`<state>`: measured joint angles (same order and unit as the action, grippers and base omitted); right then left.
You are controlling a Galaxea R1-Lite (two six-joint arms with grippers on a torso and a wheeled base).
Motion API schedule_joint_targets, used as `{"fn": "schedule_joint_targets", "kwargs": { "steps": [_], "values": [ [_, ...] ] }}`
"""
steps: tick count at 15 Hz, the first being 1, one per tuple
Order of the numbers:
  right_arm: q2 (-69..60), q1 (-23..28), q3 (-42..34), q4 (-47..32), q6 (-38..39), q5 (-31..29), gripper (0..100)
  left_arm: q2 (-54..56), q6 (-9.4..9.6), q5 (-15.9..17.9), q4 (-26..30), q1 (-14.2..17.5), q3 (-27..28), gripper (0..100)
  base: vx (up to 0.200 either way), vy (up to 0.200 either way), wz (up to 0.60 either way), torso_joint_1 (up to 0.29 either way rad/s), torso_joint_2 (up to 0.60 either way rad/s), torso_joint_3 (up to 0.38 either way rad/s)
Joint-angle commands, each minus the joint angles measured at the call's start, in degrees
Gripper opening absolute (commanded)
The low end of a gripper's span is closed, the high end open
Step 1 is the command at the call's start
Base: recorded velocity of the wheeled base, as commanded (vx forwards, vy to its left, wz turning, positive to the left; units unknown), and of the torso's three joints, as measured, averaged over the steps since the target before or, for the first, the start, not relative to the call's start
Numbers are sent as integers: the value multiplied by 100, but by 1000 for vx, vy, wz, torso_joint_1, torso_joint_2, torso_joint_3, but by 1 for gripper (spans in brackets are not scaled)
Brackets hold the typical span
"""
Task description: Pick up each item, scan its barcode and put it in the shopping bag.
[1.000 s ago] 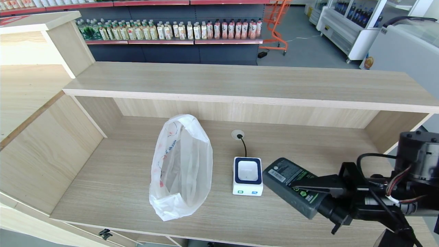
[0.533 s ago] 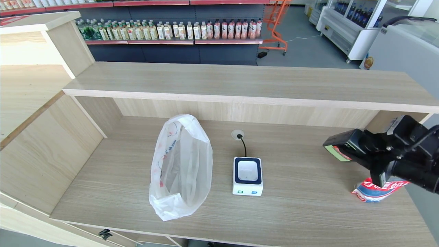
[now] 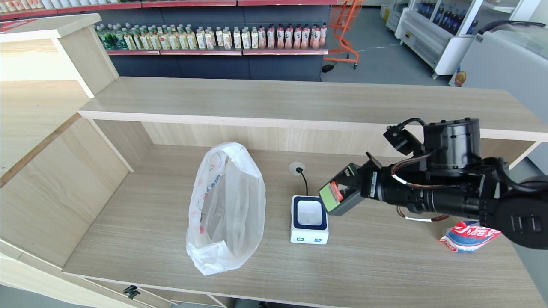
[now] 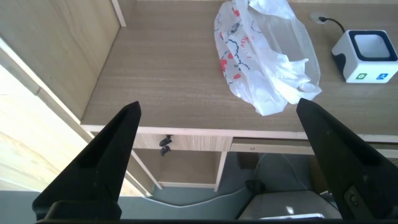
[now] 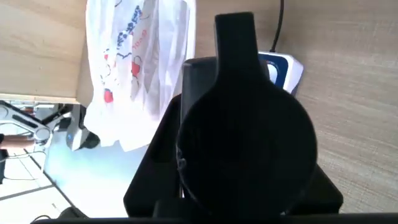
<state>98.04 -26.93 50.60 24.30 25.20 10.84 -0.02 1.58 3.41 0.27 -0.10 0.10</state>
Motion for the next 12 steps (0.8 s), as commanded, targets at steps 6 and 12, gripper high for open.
{"fn": "schedule_joint_targets", "kwargs": {
  "steps": [6,12],
  "values": [
    [1569,-216,776,-21,-24,-55,0,2,0,1,0,1,-1,100,0,0,0,0,0,0],
    [1991,-216,969,-21,-384,-214,0,2,0,1,0,1,-1,100,0,0,0,0,0,0]
  ]
}}
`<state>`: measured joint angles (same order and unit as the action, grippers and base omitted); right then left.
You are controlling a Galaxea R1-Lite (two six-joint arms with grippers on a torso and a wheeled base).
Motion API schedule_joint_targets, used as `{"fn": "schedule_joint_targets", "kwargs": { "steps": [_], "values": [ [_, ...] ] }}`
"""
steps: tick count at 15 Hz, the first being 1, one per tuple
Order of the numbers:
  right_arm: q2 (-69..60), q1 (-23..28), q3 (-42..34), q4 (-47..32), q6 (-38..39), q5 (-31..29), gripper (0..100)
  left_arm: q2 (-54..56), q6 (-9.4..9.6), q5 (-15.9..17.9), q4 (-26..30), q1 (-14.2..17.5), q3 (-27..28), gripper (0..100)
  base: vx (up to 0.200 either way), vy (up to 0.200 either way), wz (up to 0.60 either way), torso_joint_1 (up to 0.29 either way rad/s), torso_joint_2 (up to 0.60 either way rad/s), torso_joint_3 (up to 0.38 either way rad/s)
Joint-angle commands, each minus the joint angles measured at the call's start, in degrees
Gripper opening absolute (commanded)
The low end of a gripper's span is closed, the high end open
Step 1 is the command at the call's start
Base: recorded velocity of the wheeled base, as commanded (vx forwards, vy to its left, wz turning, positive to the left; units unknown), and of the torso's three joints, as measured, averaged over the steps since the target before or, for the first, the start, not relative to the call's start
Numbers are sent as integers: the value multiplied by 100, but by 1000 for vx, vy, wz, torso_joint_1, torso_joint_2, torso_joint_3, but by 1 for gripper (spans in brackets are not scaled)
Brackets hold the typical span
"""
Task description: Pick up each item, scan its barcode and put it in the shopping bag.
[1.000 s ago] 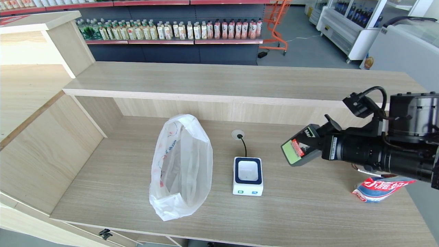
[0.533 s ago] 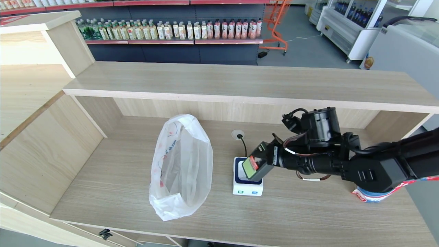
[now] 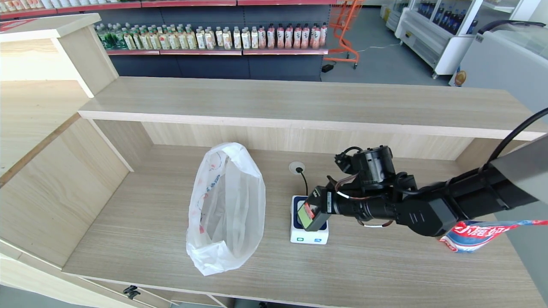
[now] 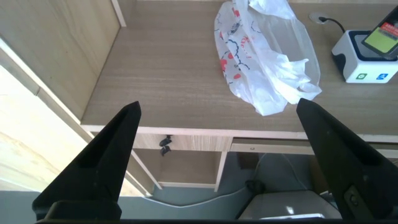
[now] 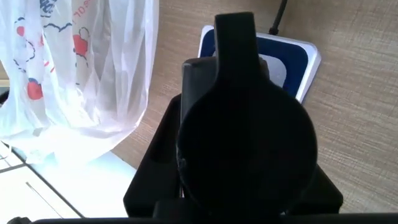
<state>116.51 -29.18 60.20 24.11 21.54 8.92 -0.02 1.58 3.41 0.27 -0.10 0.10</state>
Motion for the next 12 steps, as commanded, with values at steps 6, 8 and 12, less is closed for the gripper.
{"fn": "schedule_joint_targets", "kwargs": {
  "steps": [6,8,12],
  "values": [
    [4,0,141,6,-36,-198,0,2,0,1,0,1,-1,100,0,0,0,0,0,0],
    [-559,-8,159,14,193,-198,0,2,0,1,0,1,-1,100,0,0,0,0,0,0],
    [-2589,326,-667,-3,-616,-532,0,2,0,-7,0,1,-10,100,0,0,0,0,0,0]
  ]
}}
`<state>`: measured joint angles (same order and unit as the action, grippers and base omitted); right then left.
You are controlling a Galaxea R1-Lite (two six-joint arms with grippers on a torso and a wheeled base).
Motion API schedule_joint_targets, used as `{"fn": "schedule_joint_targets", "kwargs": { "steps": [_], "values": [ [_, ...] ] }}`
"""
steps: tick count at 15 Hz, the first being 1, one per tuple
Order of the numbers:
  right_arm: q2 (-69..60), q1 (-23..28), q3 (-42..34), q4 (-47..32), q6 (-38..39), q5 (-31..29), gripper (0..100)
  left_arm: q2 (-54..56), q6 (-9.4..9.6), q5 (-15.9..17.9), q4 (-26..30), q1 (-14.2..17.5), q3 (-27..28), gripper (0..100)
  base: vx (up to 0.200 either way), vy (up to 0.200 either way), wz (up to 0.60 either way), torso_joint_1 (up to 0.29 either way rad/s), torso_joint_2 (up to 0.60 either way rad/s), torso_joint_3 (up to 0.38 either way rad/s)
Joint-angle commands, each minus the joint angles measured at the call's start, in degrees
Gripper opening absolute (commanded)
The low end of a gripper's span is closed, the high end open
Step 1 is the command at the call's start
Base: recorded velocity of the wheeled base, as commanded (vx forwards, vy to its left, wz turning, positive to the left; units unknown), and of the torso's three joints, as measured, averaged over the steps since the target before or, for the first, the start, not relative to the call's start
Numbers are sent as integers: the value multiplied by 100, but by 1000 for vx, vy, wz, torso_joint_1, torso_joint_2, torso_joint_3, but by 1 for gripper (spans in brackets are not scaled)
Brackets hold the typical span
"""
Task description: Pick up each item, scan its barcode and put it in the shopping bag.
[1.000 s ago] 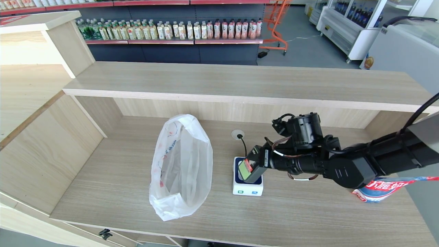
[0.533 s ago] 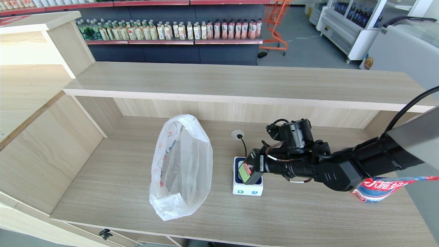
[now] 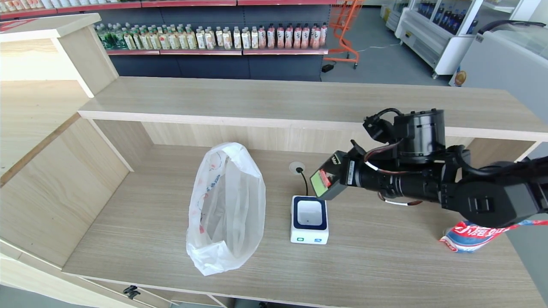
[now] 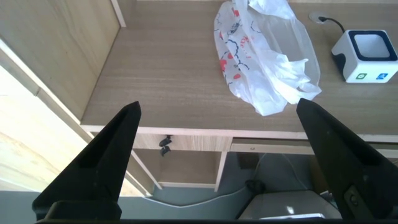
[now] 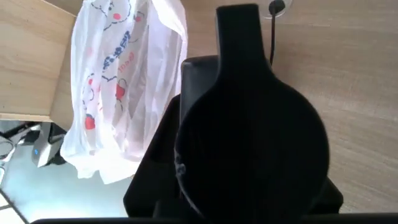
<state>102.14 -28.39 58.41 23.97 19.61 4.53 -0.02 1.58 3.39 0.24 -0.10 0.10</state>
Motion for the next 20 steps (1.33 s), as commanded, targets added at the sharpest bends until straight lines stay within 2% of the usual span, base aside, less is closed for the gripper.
{"fn": "schedule_joint_targets", "kwargs": {
  "steps": [1,5,8,10,13,16,20],
  "values": [
    [-1443,387,-848,29,-986,-111,0,2,0,-5,2,1,-1,100,0,0,0,0,0,0],
    [-2049,466,-1639,29,-1188,-102,0,-6,0,-5,2,1,-1,100,0,0,0,0,0,0],
    [-2304,449,-1973,20,-784,-49,0,-6,9,4,2,1,-1,100,0,0,0,0,0,0],
    [-2252,422,-1956,12,-432,4,0,2,17,4,2,1,-1,100,0,0,0,0,0,0],
    [-1988,422,-1815,12,25,162,0,2,17,4,2,1,-1,100,0,200,0,-6,2,1],
    [-1601,422,-1604,3,165,171,0,2,17,-5,2,1,-1,100,0,200,0,9,6,4],
    [-942,299,-1279,3,165,179,0,2,9,-5,2,1,-1,100,0,0,0,0,0,0]
  ]
}}
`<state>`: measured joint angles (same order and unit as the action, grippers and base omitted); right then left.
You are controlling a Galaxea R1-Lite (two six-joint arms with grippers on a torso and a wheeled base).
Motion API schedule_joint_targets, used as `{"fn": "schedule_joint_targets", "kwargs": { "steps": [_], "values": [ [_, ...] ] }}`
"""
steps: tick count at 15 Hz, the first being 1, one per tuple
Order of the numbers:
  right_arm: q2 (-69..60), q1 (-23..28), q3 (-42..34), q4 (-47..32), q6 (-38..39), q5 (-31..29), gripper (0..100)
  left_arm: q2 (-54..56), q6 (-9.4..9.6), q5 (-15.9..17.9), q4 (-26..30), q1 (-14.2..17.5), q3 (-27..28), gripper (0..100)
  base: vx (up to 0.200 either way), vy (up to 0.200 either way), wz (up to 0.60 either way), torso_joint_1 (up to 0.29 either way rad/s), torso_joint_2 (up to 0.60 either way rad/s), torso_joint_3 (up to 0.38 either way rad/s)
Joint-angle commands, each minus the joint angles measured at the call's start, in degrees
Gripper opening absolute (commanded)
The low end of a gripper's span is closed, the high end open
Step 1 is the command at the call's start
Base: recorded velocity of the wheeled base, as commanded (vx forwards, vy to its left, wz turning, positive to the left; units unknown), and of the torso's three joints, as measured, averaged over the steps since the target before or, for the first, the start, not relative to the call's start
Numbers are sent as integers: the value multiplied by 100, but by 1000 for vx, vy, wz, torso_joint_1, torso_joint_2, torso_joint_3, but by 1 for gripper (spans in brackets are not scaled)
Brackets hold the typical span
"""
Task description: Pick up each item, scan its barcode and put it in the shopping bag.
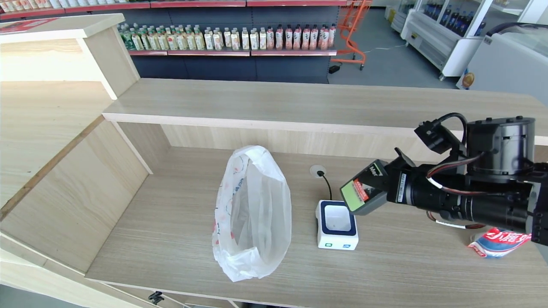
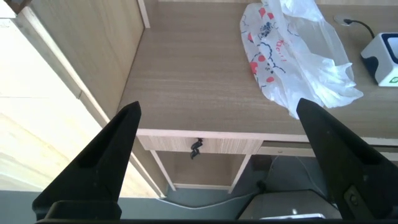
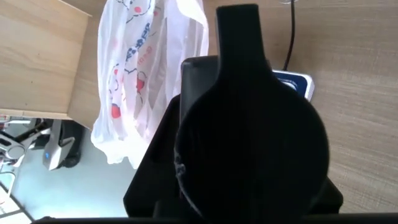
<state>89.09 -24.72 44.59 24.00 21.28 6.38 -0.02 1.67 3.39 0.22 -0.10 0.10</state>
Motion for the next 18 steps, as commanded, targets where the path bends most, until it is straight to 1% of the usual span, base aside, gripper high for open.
{"fn": "schedule_joint_targets", "kwargs": {
  "steps": [1,3,4,6,8,9,11,12,14,15,16,18],
  "values": [
    [645,-173,155,-1,-2,4,0,2,0,-5,4,1,-1,100,0,0,0,0,0,0],
    [979,-437,287,17,-98,-5,0,2,0,4,4,1,-1,100,0,0,0,0,0,0],
    [1146,-569,357,25,-388,-5,0,2,0,4,4,1,-1,100,0,0,0,0,0,0],
    [1559,-586,419,96,-1144,110,0,2,0,4,4,1,-1,100,0,0,0,0,0,0],
    [1867,-595,463,342,-1557,206,0,2,0,4,4,1,-1,100,0,0,0,0,0,0],
    [2192,-604,647,553,-1830,443,0,2,0,4,4,1,-1,100,0,0,0,0,0,0],
    [2578,-701,1007,579,-1882,830,0,2,0,-5,4,1,-1,100,0,0,0,0,0,0],
    [2728,-736,1157,579,-1926,848,0,2,0,4,4,1,-1,100,0,0,0,0,0,0],
    [3176,-938,1719,588,-2155,865,0,2,0,4,4,1,-1,100,0,0,0,0,0,0],
    [3220,-955,1790,597,-2199,874,0,2,0,4,4,1,-1,100,0,0,0,0,0,0],
    [3519,-1087,2106,614,-2647,953,0,2,0,4,4,1,-1,100,0,0,0,0,0,0],
    [3870,-1202,2431,773,-3385,997,0,2,0,4,4,1,-1,100,0,0,0,0,0,0]
  ]
}}
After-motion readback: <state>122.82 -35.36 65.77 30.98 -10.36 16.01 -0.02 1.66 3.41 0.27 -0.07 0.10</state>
